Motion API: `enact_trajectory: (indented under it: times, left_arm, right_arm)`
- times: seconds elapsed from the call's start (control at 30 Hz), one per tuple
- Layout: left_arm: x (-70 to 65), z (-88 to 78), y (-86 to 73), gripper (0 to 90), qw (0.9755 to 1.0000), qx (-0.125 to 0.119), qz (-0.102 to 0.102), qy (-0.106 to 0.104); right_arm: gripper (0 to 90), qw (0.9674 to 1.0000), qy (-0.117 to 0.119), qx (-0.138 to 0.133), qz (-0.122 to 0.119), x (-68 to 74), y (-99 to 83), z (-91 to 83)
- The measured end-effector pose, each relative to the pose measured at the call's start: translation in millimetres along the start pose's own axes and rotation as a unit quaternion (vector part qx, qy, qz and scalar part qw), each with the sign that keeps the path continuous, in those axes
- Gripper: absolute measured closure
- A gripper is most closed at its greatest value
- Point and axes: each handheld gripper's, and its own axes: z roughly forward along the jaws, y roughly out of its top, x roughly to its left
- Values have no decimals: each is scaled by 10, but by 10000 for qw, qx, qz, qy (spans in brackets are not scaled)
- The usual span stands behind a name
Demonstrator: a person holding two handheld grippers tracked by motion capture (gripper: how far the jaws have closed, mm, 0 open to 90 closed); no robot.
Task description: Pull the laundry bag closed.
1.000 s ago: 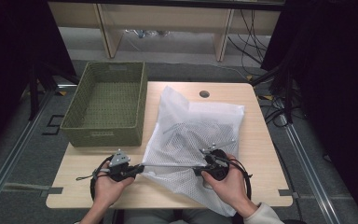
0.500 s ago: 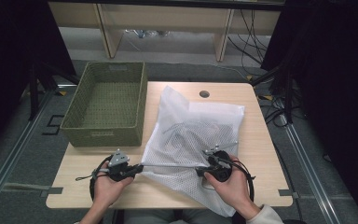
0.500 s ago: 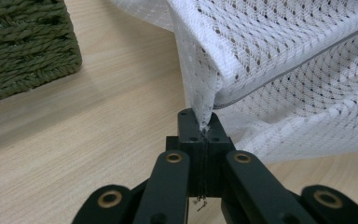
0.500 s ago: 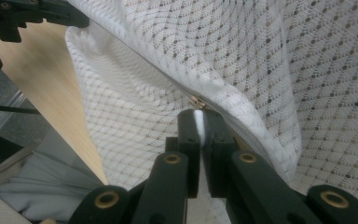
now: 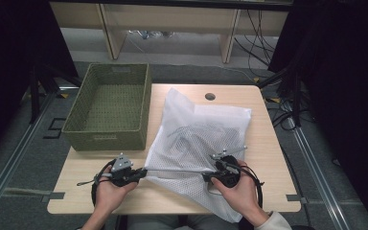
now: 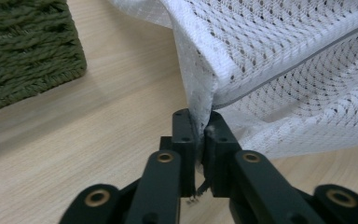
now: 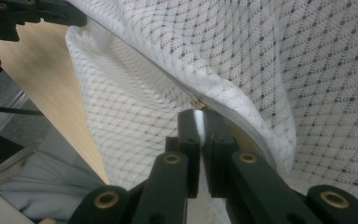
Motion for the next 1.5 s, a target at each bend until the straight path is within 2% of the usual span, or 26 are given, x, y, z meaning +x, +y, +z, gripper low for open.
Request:
enact_trajectory:
  times: [0.1,0.17,0.2,0.27,0.37,0.43,0.53,0.57,0.63,0.67,0.73,0.77,0.83,0.93,1.0,1.07,1.1,1.13,1.17,1.23,1.27,1.33,1.37,1.4,1.43,1.5]
  left_arm:
    - [9,-38,-8,802,9998,26,178,24]
    - [-15,-39,-15,764,10000,-19,65,-5]
    - [-1,-58,-12,741,9996,99,245,38]
    - [-39,-85,4,672,9994,158,297,128]
    - [-143,-176,97,625,9969,68,697,354]
    - [-224,-220,179,615,9949,-68,955,326]
    - [-406,-172,278,605,9920,-210,1244,-41]
    - [-471,-126,301,599,9902,-206,1376,-103]
    - [-551,-22,350,566,9827,-58,1836,-242]
    - [-586,32,367,547,9780,-5,2081,-179]
    - [-634,132,386,534,9714,145,2364,-163]
    - [-656,173,394,530,9713,112,2367,-207]
    - [-675,229,427,525,9645,191,2624,-231]
    - [-698,291,451,525,9614,229,2717,-356]
    - [-702,333,474,535,9561,229,2899,-373]
    - [-714,389,475,539,9565,175,2875,-469]
    - [-716,408,477,539,9553,195,2911,-481]
    - [-716,445,481,539,9505,228,3034,-634]
    - [-713,467,491,539,9479,278,3111,-621]
    - [-728,520,483,556,9477,270,3119,-627]
    - [-727,537,494,578,9448,282,3205,-616]
    - [-732,562,508,642,9419,243,3304,-564]
    - [-744,576,501,676,9443,229,3226,-604]
    - [-745,580,510,712,9438,261,3241,-595]
    - [-738,574,536,754,9406,303,3343,-513]
    - [-748,575,535,833,9461,272,3165,-627]
  right_arm:
    - [880,10000,9,-59,13,16,1,23]
    - [880,9999,26,108,76,35,9,1]
    - [880,10000,33,5,43,31,7,21]
    - [880,10000,40,51,37,46,13,16]
    - [880,9999,62,40,-93,50,28,40]
    - [880,9999,73,28,-105,73,39,51]
    - [880,9999,71,29,-137,101,67,59]
    - [880,9998,87,25,-153,106,78,68]
    - [880,9999,80,16,-152,129,102,77]
    - [880,9997,94,10,-218,138,116,80]
    - [880,9997,137,29,-183,178,137,80]
    - [880,9996,143,0,-243,178,149,92]
    - [880,9994,160,-7,-296,190,179,104]
    - [880,9992,185,15,-342,211,216,118]
    - [880,9993,196,20,-326,238,240,134]
    - [880,9991,205,15,-368,249,257,152]
    - [880,9991,233,41,-357,265,262,156]
    - [880,9990,227,35,-375,266,264,165]
    - [880,9988,219,53,-426,268,271,168]
    - [880,9987,262,100,-418,290,273,178]
    - [880,9988,237,50,-432,297,272,191]
    - [880,9989,258,5,-382,309,269,206]
    - [880,9988,240,81,-415,302,275,189]
    - [880,9988,257,109,-404,298,277,188]
    - [880,9987,284,101,-413,288,279,189]
    - [880,9987,278,73,-427,282,281,182]
